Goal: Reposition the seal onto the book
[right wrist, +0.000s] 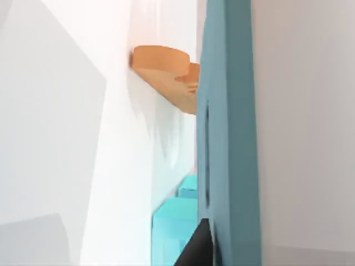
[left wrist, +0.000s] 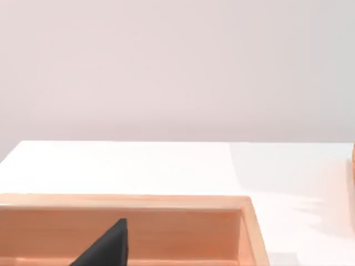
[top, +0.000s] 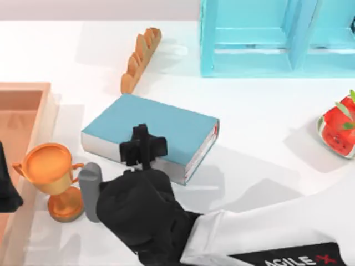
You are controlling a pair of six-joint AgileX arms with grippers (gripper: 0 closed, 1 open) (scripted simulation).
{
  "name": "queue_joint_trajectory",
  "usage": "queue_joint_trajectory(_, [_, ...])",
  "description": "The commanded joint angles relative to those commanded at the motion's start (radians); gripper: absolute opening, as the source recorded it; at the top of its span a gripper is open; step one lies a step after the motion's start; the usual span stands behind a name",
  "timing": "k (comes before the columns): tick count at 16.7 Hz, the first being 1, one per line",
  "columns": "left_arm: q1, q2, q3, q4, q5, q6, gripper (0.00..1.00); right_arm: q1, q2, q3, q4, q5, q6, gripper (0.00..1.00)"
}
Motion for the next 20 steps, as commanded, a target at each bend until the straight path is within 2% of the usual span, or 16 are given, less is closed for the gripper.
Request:
queue_joint_trajectory(11, [0.000,0.000,0.000,0.000,0.000,0.000,1.00,0.000,0.085,-0.026,0.111,0.001,0.000,0.00])
queue_joint_trajectory(20, [0.000,0.000,0.000,0.000,0.000,0.000,1.00,0.000,0.085,-0.026,0.111,0.001,0.000,0.68])
